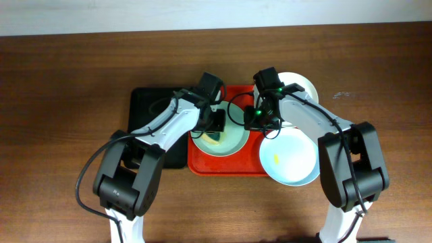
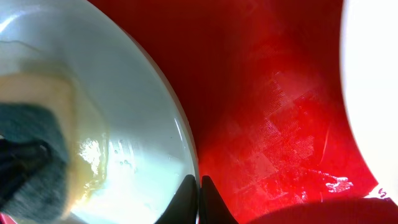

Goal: Clean dirty plates on tray and stack at the side
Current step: 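Carry the sponge with the left gripper onto the pale green plate, then rub the sponge over the pale green plate with the left gripper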

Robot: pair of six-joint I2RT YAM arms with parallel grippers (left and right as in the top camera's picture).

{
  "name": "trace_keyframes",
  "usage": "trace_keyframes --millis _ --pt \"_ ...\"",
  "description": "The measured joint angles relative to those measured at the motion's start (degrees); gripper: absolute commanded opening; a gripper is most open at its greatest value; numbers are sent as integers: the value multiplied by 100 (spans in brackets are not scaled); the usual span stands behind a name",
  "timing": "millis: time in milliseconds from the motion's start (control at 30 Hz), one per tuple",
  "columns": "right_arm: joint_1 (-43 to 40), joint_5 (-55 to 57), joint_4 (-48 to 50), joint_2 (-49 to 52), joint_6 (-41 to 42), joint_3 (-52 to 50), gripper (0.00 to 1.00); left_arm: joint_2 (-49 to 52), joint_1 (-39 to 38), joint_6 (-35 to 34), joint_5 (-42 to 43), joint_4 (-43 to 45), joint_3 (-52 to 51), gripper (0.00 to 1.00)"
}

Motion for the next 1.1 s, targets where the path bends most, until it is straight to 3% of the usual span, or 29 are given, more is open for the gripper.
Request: trace_keyframes --millis 200,500,833,933,1100 --pt "0 0 0 0 0 -2 4 -28 105 -2 317 -409 295 0" --pt "0 -2 2 0 0 -4 4 -669 315 -4 -568 -686 627 0" --pt "0 -2 2 0 4 -4 4 284 7 -85 -708 -730 634 0" --pt "0 -2 0 0 2 -4 4 304 11 -83 -450 -761 664 0" --pt "0 -2 -2 0 7 -4 4 352 20 26 658 -658 664 0"
